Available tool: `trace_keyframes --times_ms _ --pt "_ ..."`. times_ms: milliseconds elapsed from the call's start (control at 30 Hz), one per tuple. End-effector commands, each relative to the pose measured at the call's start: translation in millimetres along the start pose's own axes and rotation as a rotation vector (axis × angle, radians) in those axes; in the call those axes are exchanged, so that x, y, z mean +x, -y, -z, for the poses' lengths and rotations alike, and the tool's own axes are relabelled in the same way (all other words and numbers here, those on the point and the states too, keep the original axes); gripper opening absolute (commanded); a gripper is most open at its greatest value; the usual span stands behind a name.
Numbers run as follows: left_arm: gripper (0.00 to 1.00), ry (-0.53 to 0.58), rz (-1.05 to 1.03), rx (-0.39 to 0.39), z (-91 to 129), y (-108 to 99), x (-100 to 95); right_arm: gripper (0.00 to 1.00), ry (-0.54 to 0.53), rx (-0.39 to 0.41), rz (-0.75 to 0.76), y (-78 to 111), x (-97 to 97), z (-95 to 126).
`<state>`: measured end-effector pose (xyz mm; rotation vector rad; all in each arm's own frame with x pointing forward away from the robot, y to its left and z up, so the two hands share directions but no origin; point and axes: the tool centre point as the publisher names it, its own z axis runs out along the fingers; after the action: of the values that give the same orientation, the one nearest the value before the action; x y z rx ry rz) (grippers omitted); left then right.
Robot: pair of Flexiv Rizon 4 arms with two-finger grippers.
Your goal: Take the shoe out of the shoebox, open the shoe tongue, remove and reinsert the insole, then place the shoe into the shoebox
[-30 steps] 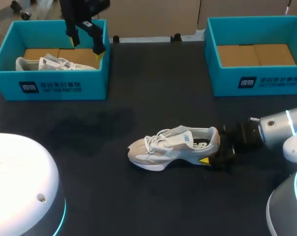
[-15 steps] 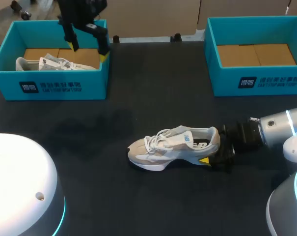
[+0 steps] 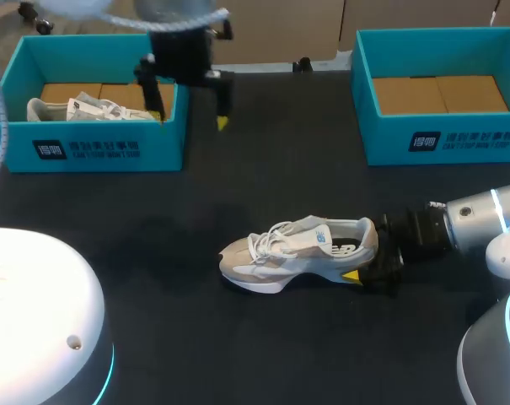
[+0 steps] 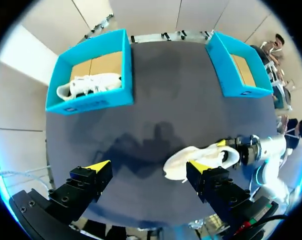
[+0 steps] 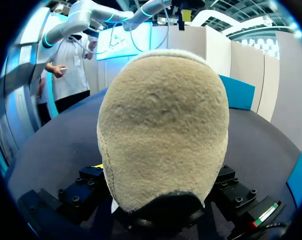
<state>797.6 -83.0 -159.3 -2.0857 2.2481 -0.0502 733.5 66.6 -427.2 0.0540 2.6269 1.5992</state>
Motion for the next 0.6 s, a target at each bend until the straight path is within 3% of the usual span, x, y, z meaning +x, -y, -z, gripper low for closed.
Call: trace_keyframes --times_ms 33,600 --pt "1.00 0.015 0.003 -0.004 -10 -6 23.8 0.00 0.001 0.003 -0.001 -0.7 0.8 -2" --pt "1.00 0.009 0.030 -0.041 -43 -33 98.6 0.00 0.001 0.003 -0.001 -0.7 0.8 -2"
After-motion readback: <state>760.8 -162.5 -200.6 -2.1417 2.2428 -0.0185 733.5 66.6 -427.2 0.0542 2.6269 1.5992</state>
